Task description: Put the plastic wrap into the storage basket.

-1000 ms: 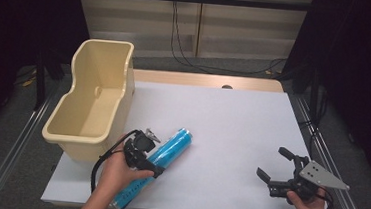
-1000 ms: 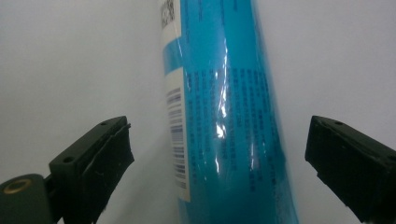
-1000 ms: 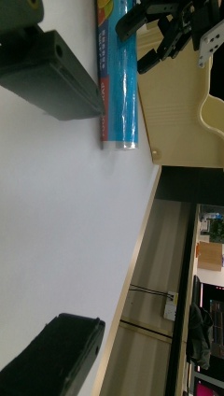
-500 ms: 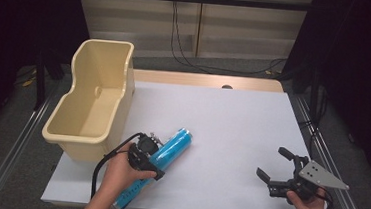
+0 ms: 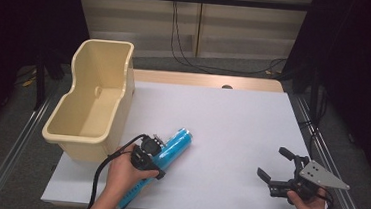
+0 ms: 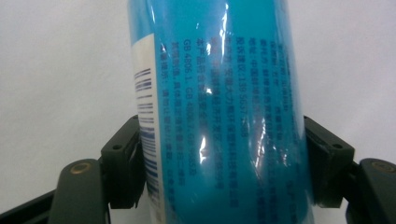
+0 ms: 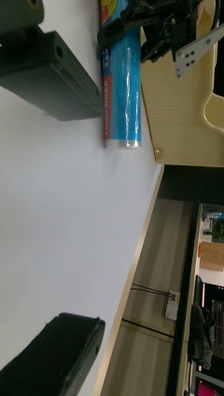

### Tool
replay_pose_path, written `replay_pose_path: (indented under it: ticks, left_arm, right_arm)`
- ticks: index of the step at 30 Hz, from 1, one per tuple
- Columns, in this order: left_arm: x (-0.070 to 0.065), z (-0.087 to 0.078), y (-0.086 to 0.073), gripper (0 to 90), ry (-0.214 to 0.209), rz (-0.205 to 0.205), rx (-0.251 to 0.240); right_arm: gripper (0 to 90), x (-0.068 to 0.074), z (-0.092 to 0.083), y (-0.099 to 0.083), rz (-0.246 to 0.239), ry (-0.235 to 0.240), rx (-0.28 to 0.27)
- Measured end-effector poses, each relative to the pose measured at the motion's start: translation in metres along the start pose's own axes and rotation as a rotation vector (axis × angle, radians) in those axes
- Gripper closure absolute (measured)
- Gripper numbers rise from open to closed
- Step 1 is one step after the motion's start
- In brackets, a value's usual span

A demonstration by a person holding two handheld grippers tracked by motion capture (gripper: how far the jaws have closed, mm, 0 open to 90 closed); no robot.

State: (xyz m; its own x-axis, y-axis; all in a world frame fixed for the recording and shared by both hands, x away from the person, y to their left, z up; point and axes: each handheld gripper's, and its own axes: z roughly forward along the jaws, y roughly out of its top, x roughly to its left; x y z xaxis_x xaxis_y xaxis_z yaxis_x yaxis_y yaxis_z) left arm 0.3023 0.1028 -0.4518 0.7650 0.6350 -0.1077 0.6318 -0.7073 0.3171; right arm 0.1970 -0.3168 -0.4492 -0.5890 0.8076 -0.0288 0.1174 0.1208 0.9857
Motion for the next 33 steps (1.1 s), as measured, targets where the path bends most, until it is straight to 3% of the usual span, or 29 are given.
replay_pose_path:
  ticks: [6, 13, 17, 18, 20, 33]
  left_arm:
    - [-0.001, 0.001, 0.001, 29.2, 0.012, -0.014, 0.007]
    - [-0.004, 0.000, 0.004, 31.4, 0.038, -0.068, 0.035]
    - [-0.002, -0.001, 0.008, 31.8, 0.028, -0.083, 0.063]
    - [-0.002, -0.001, 0.009, 31.8, 0.012, -0.122, 0.076]
    - [-0.001, -0.002, 0.011, 31.8, -0.001, -0.144, 0.088]
    - [0.002, -0.021, 0.022, 32.0, 0.010, -0.169, 0.087]
  right_arm:
    - [0.6, 0.000, 0.000, 0.000, -0.002, -0.002, 0.002]
    - [0.8, 0.001, 0.000, 0.000, -0.001, 0.000, 0.004]
    - [0.8, 0.001, 0.001, 0.000, -0.003, 0.000, 0.007]
    - [0.8, 0.001, 0.001, 0.000, -0.007, 0.001, 0.008]
    - [0.8, 0.001, 0.001, 0.000, -0.009, 0.001, 0.008]
    - [0.6, 0.000, 0.001, 0.000, -0.008, 0.002, 0.005]
